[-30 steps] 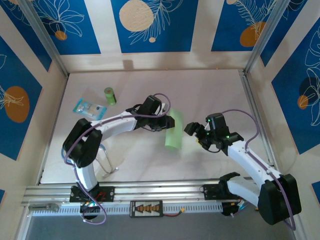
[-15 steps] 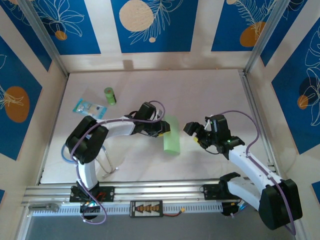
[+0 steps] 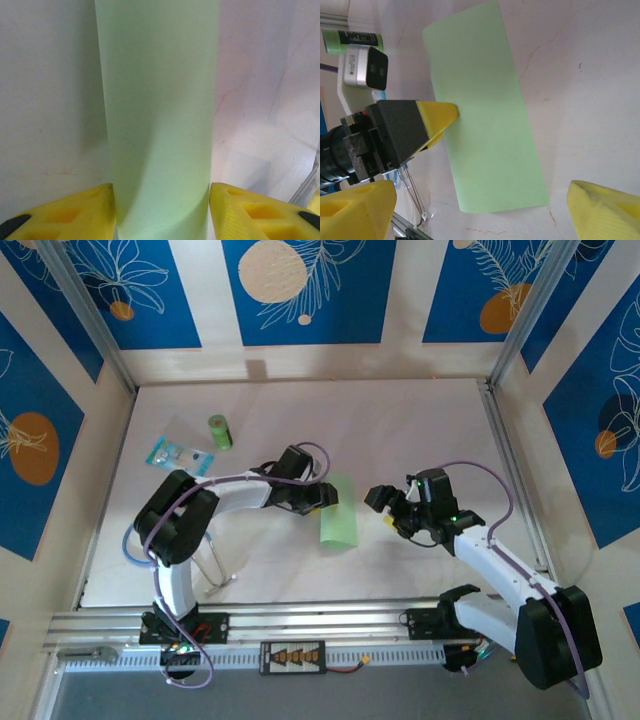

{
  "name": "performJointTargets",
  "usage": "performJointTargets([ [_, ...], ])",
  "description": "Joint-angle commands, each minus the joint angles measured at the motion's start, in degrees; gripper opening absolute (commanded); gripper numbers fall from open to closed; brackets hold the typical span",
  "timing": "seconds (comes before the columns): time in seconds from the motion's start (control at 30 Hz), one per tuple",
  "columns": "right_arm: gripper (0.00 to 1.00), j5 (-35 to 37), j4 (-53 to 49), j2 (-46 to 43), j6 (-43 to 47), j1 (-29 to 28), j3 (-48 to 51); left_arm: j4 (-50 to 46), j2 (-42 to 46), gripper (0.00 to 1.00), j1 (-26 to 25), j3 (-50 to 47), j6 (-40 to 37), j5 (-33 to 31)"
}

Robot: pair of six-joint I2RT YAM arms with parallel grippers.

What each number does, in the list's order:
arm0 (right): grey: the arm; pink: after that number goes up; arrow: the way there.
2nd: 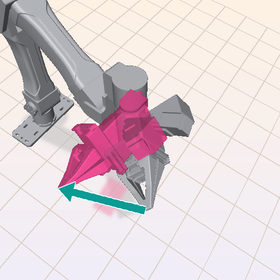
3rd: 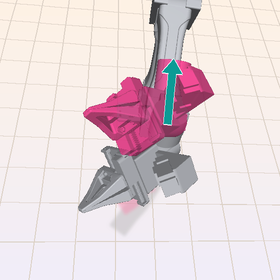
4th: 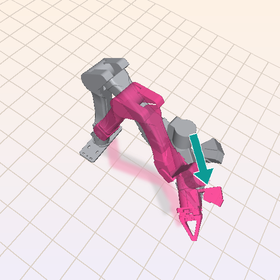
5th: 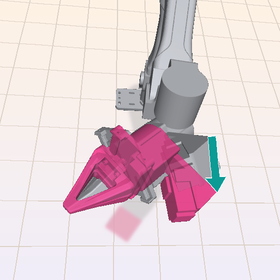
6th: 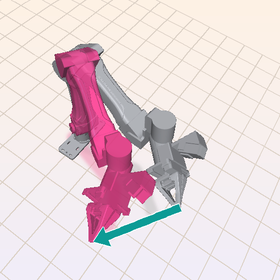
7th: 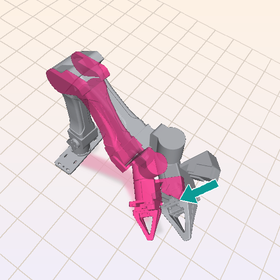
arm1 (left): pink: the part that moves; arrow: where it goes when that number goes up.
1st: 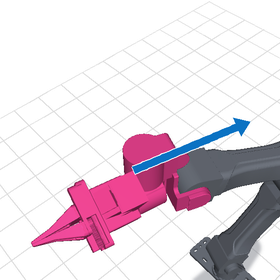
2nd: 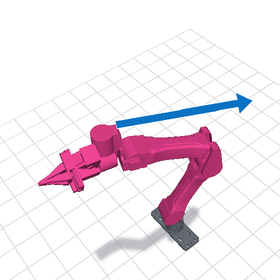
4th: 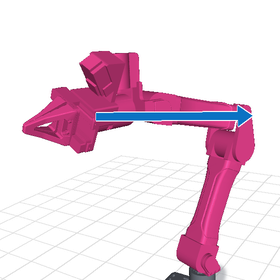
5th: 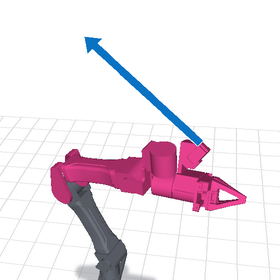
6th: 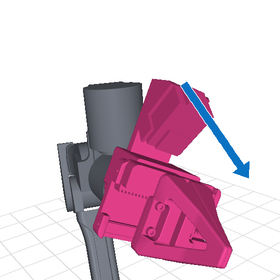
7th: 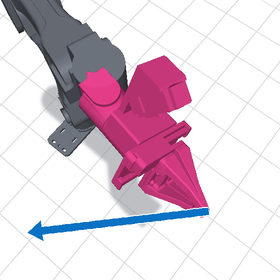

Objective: Fold a paper plane with a square sheet of paper (pick it up from the middle)
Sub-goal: First fold the square sheet of paper in half at the center of the table.

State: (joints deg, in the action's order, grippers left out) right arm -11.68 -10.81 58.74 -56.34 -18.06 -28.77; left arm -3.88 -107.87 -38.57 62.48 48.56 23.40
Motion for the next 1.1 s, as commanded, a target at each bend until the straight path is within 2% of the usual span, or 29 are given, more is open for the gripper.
performJointTargets([
  [0.0, 0.89, -1.3, 0.3, 0.7, -0.7, -0.6, -0.8, -5.0, 0.7, 0.55, 0.6, 1.9, -3.6, -3.1],
  [0.2, 0.89, -1.0, 1.0, 1.9, -1.3, -1.3, -0.7, -8.3, 2.7, 0.59, 0.5, 1.7, -5.9, -7.0],
  [0.67, 0.89, -1.1, 1.4, 4.8, -1.0, -2.7, -1.7, -11.2, 1.0, 0.54, 0.5, 3.2, -7.6, -7.9],
  [1.07, 0.89, 0.2, -0.1, 5.1, -0.9, -2.6, -1.6, -17.7, -3.9, 0.54, 0.6, 7.7, -14.2, -7.0],
])
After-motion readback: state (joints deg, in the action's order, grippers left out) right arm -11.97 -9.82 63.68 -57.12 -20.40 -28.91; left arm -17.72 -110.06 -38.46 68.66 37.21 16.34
